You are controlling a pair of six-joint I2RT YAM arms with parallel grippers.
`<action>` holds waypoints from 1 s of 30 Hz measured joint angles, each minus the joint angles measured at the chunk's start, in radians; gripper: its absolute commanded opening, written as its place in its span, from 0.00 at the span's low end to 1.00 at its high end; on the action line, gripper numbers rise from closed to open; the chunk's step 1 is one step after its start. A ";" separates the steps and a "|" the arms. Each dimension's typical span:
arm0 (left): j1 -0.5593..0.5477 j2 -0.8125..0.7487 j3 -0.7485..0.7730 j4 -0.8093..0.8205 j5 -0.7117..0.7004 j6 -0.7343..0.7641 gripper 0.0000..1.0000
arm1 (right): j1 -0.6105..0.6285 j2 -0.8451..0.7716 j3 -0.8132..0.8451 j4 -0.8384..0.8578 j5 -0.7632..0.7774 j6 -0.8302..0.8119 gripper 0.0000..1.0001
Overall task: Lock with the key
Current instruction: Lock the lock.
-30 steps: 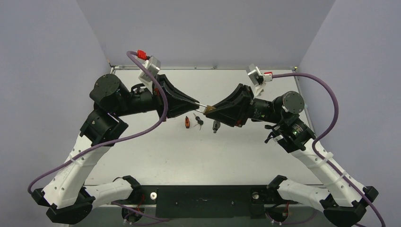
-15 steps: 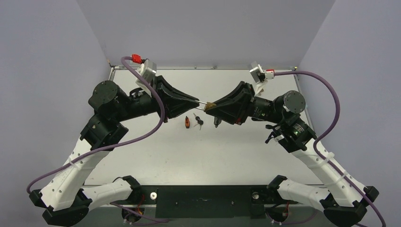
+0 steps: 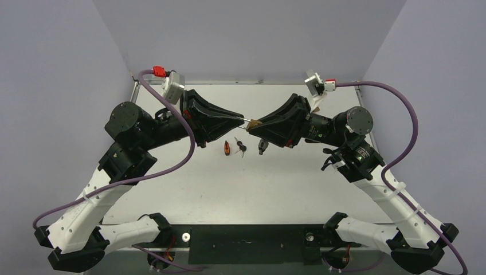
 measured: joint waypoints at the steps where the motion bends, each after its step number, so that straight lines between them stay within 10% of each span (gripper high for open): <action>1: -0.003 0.000 0.000 0.002 -0.003 0.000 0.00 | 0.001 0.000 0.000 0.000 0.000 0.000 0.00; 30: -0.063 0.039 -0.025 0.209 -0.108 -0.021 0.03 | -0.012 0.048 0.116 -0.031 0.000 -0.019 0.00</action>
